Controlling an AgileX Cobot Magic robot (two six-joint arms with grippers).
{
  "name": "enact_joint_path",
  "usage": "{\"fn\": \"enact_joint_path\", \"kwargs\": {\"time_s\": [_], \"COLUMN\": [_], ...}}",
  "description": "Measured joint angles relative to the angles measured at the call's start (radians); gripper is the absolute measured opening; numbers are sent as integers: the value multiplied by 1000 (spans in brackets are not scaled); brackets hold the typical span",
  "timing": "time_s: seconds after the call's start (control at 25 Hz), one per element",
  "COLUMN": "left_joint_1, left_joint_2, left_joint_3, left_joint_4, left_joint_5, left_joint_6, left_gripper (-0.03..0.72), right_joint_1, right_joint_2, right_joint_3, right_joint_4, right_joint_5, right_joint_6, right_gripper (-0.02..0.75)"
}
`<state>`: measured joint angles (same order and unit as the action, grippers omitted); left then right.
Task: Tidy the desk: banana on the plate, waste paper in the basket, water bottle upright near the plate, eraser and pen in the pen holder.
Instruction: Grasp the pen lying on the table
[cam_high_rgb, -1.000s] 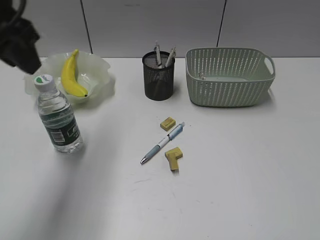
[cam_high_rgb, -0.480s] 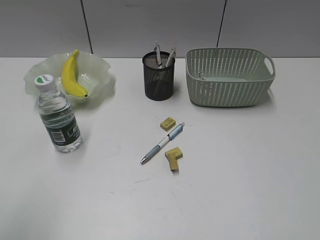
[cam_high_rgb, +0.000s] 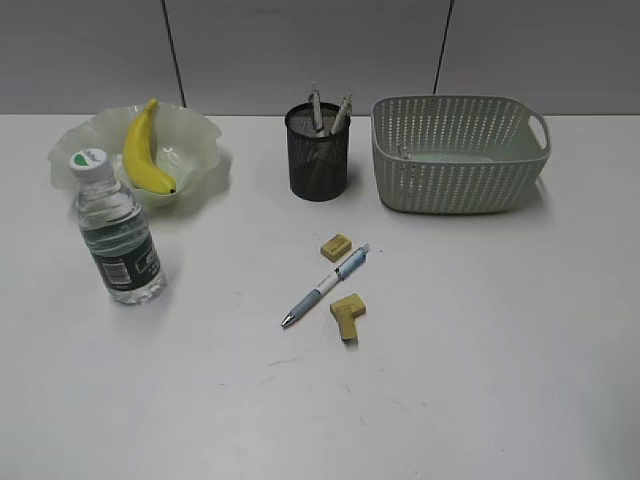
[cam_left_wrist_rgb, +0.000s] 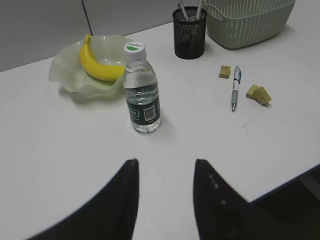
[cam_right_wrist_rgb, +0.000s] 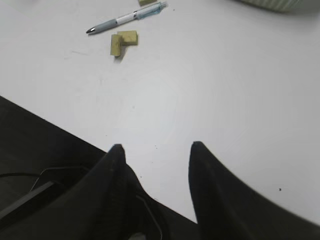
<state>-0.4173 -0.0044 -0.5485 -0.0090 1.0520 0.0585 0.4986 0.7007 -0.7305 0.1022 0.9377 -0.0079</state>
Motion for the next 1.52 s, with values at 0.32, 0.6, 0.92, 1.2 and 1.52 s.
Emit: {"fn": "enact_joint_path", "kwargs": {"time_s": [0.32, 0.6, 0.92, 1.2, 1.52], "left_joint_1": [0, 0, 0, 0, 0], "left_joint_2": [-1, -1, -1, -1, -1], "left_joint_3": [10, 10, 10, 10, 10], "left_joint_4": [0, 0, 0, 0, 0], "left_joint_5": [3, 3, 3, 3, 3], "left_joint_6": [0, 0, 0, 0, 0], "left_gripper": [244, 244, 244, 244, 241], "right_joint_1": [53, 147, 147, 147, 143], "right_joint_2": [634, 1092, 1438, 1554, 1653], "right_joint_3": [-397, -798, -1132, -1154, -1154], "right_joint_4": [100, 41, 65, 79, 83], "right_joint_5": [19, 165, 265, 266, 259], "right_joint_6": [59, 358, 681, 898, 915], "right_gripper": [340, 372, 493, 498, 498]}}
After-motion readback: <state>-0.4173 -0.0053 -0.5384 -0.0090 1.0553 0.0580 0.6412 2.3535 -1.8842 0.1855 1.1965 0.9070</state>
